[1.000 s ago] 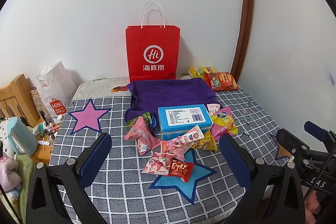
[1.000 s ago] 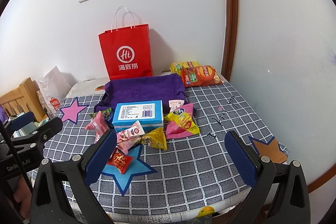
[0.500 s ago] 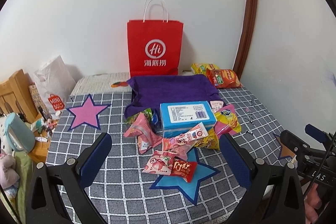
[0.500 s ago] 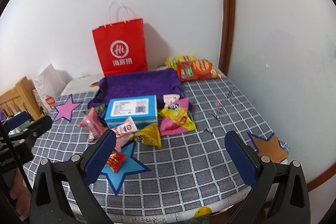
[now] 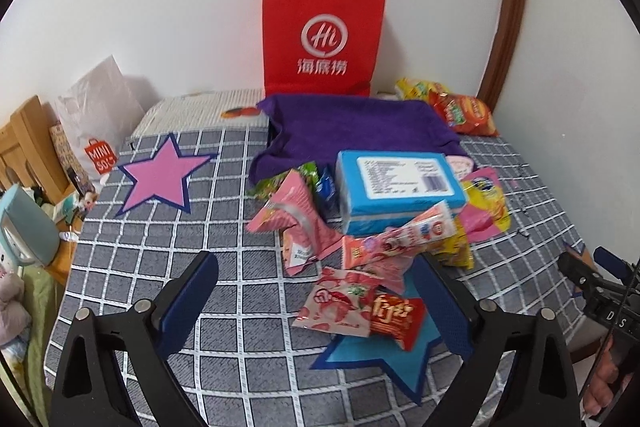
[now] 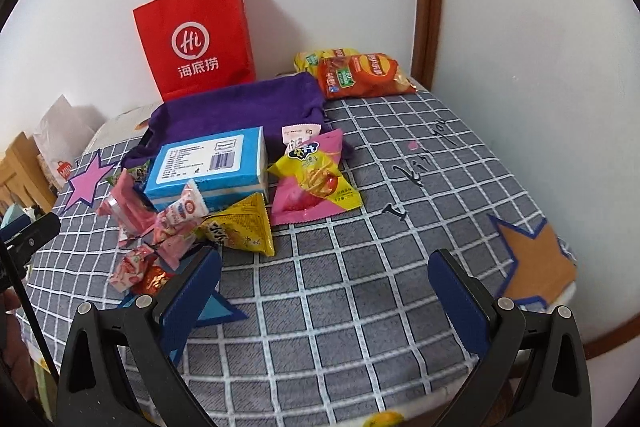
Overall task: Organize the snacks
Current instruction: 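Grasp the pink twist-wrapped candy with the left tool while the right tool grasps the pink-yellow chip bag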
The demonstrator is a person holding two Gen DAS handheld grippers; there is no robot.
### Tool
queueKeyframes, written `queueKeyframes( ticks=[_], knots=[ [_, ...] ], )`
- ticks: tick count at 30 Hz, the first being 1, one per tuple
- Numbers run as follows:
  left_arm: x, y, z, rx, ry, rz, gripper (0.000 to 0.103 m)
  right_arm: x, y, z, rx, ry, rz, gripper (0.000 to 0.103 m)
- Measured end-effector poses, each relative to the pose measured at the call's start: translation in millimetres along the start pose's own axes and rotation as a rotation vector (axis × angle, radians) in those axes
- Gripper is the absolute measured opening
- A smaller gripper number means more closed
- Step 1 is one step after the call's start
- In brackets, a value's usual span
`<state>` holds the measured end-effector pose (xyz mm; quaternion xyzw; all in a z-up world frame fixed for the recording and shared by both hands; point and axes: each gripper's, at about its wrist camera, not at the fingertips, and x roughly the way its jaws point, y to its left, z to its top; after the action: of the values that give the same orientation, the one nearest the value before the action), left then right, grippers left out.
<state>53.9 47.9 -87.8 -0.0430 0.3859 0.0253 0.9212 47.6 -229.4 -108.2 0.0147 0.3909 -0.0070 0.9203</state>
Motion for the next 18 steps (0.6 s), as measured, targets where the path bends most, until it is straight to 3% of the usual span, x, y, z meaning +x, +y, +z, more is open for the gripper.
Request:
queueKeyframes(
  ticks=[9,18],
  knots=[
    [44.3,28.0,-7.2,-0.029,0.062,0.016,0.091,49.8,-4.9,14.5,0.002,-0.008,0.017,0.101],
    [69.6,48.7,-4.7,-0.070,0.087,0.018,0.091,106.8,-19.9,43.2,0.037,0.037,0.045,0.088]
  ],
)
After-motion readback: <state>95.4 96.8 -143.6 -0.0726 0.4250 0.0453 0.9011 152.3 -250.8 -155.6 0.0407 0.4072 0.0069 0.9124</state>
